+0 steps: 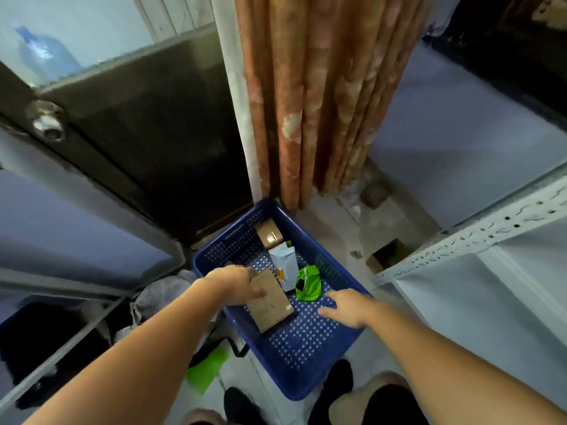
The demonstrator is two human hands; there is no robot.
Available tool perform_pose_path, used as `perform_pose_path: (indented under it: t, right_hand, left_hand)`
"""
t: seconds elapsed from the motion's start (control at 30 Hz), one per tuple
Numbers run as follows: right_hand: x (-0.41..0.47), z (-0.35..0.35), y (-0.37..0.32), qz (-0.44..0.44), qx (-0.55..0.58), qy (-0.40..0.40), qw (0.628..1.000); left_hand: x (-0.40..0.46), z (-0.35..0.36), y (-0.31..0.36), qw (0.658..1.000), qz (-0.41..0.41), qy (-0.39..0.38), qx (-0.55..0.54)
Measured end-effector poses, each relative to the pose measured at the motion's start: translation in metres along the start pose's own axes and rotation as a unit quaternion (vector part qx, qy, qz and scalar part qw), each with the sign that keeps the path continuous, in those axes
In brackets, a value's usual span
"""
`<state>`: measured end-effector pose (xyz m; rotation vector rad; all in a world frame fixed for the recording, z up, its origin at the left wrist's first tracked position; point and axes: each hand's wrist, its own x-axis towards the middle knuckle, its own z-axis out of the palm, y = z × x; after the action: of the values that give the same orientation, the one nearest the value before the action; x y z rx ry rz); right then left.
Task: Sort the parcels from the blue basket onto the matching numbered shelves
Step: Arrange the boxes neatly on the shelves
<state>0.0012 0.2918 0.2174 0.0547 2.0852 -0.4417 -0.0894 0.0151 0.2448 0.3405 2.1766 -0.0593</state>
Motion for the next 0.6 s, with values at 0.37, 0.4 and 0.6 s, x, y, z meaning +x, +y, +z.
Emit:
perform_pose_path:
  t: [0.37,0.4,0.6]
  right_hand:
    - [0.277,0.164,0.050,0.037,0.077,-0.051,0.995]
    - [0.302,0.182,0.052,0.043,0.101,-0.045,0.993]
    - [0.431,0.276,0.058,0.116,0.245,-0.012,0.963]
  left_hand:
    - [0.291,0.163,-0.058,0.997,-0.013,-0.061,0.038]
    - [0.318,0.176,-0.064,0.997,-0.022,-0.061,0.042]
    - [0.448,0.232,-0.086,0.997,-0.063,-0.015,0.032]
